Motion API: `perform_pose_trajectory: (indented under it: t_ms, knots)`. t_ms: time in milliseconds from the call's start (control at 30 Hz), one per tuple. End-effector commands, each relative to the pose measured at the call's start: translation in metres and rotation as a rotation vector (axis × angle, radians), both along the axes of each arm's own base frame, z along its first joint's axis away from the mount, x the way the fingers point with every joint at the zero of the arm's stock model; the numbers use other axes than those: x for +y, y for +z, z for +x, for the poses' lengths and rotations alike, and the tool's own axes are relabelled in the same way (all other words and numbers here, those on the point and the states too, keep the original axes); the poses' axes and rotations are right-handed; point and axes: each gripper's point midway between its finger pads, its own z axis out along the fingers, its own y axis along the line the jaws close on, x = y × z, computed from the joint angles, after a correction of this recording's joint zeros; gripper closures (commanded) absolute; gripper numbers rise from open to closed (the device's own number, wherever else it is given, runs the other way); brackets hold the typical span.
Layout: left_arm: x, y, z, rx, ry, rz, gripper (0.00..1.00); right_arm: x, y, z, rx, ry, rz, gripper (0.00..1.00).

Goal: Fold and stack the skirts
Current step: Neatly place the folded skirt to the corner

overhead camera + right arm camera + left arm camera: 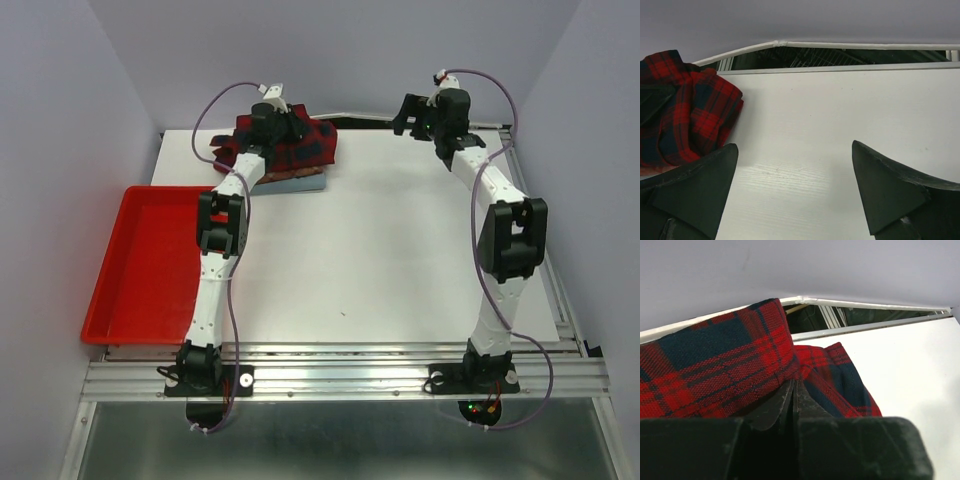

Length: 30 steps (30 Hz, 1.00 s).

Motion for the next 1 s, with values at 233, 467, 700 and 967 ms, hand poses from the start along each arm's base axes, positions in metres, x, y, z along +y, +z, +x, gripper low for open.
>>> perform_pose_trajectory:
  t_ms: [233,467,700,967]
  knots:
    - [0.031,0.255,-0.055,-0.387,0.066,0.129,0.01,-0.011,0.121,-0.064,-0.188,0.013,-0.032,0.0]
    - [0.062,0.304,-0.146,-0.32,0.079,0.311,0.01,-0.034,0.127,-0.137,-0.156,-0.002,-0.129,0.0]
    - [0.067,0.221,-0.23,-0.085,-0.069,0.389,0.01,-0.022,0.039,-0.199,0.094,0.147,-0.155,0.0]
    - [0.076,0.144,-0.326,-0.005,-0.238,0.487,0.01,-0.008,-0.048,-0.263,0.275,0.324,-0.151,0.0]
